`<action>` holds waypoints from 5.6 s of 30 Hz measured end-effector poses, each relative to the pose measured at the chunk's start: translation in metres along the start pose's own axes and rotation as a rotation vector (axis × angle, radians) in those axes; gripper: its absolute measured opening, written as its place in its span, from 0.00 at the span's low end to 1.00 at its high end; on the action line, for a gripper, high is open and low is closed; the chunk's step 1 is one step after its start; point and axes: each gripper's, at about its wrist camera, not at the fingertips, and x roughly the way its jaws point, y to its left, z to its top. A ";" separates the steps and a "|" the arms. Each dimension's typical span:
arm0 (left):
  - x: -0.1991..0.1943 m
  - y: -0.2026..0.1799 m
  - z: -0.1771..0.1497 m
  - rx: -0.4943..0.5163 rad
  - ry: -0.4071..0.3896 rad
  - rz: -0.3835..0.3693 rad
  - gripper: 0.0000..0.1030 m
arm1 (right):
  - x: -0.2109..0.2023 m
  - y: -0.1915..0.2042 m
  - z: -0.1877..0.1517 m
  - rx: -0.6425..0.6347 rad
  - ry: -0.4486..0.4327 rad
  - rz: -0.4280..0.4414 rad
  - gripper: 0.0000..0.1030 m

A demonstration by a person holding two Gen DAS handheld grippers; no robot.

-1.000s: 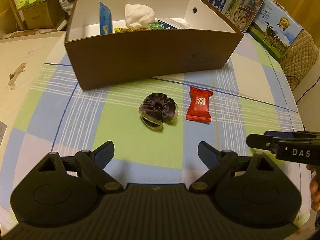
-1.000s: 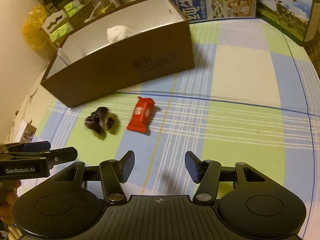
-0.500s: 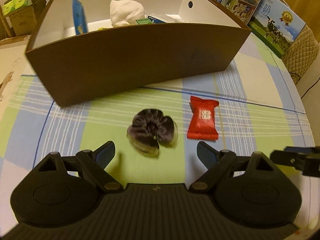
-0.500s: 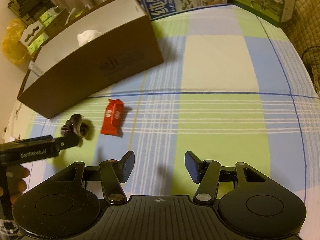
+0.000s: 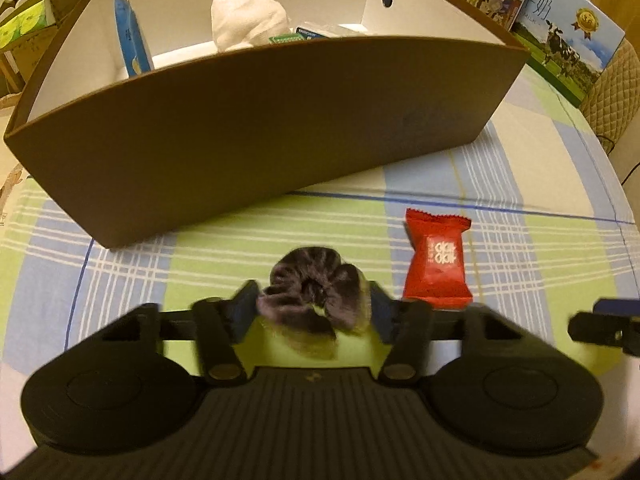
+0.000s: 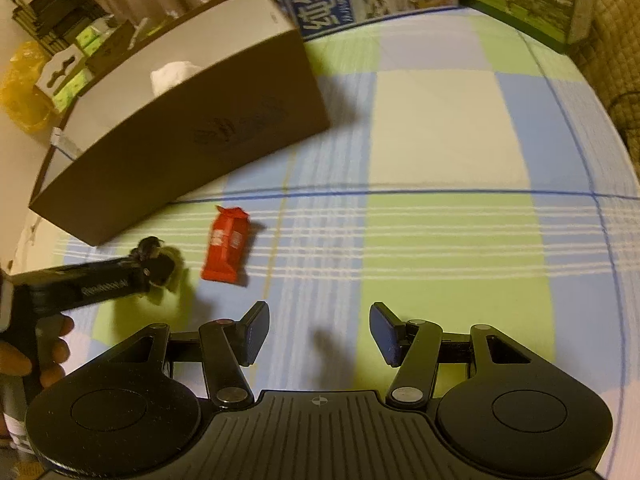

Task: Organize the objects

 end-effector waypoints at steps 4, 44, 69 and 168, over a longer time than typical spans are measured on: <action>-0.004 0.006 -0.006 0.010 -0.008 0.000 0.30 | 0.011 0.014 0.007 -0.015 -0.010 0.063 0.52; -0.046 0.056 -0.021 -0.093 -0.047 0.082 0.26 | 0.071 0.081 0.026 -0.249 0.005 0.095 0.22; -0.143 0.071 0.034 -0.065 -0.277 0.015 0.25 | -0.019 0.089 0.079 -0.206 -0.167 0.242 0.22; -0.146 0.041 0.073 0.031 -0.314 0.076 0.99 | -0.040 0.082 0.103 -0.240 -0.281 0.187 0.60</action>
